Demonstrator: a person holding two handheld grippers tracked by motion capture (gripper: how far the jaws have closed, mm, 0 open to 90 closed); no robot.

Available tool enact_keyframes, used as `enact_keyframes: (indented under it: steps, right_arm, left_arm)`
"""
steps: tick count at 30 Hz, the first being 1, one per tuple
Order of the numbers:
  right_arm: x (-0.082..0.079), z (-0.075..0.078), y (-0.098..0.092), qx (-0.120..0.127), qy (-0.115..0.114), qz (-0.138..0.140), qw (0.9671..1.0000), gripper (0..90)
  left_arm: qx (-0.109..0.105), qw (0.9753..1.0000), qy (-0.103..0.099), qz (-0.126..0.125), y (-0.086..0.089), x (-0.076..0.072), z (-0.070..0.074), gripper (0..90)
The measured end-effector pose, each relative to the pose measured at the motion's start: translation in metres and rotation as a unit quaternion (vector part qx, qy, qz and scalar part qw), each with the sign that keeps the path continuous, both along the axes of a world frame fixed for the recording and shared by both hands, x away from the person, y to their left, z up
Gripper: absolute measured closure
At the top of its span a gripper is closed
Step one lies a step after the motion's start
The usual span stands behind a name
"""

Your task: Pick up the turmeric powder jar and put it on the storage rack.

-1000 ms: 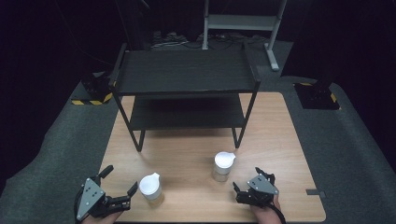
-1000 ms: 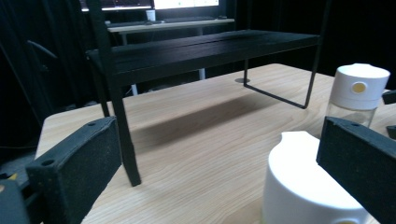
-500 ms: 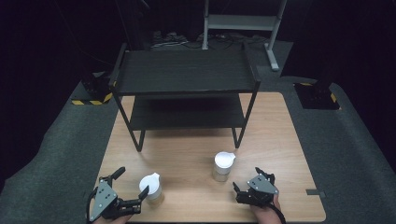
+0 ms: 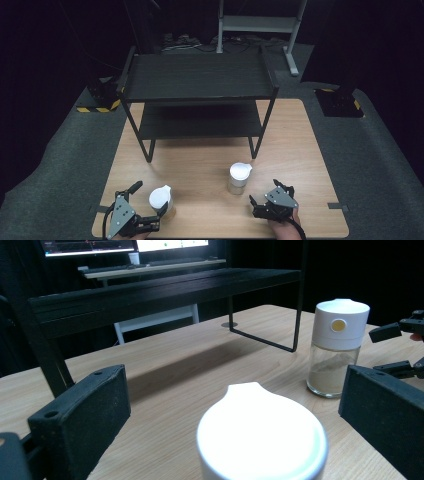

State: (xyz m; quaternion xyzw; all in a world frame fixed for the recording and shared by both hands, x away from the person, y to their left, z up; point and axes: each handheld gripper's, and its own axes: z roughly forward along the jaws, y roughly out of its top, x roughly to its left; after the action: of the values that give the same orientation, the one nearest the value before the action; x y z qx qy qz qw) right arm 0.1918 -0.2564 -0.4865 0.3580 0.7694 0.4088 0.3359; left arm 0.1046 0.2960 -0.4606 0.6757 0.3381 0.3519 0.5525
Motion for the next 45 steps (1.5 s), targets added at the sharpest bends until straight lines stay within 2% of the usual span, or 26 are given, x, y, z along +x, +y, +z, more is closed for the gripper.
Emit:
enact_keyframes:
  steps: [11, 15, 23, 45]
  right_arm:
    - [0.000, 0.000, 0.000, 0.001, 0.000, 0.001, 1.0000, 0.3]
    - [0.000, 0.000, 0.000, 0.001, 0.000, 0.001, 1.0000, 0.3]
    - [0.000, 0.000, 0.000, -0.001, 0.000, 0.001, 1.0000, 0.3]
    - [0.000, 0.000, 0.000, 0.000, 0.000, 0.000, 1.0000, 0.3]
  left_arm:
    - [0.003, 0.9999, 0.011, -0.010, -0.003, 0.004, -0.007, 0.4]
    - [0.011, 0.9997, 0.018, -0.012, -0.006, 0.006, -0.010, 0.4]
    - [0.025, 0.9994, 0.020, -0.014, -0.009, 0.008, -0.015, 0.4]
    - [0.020, 0.9989, 0.042, -0.004, -0.009, 0.010, -0.026, 0.5]
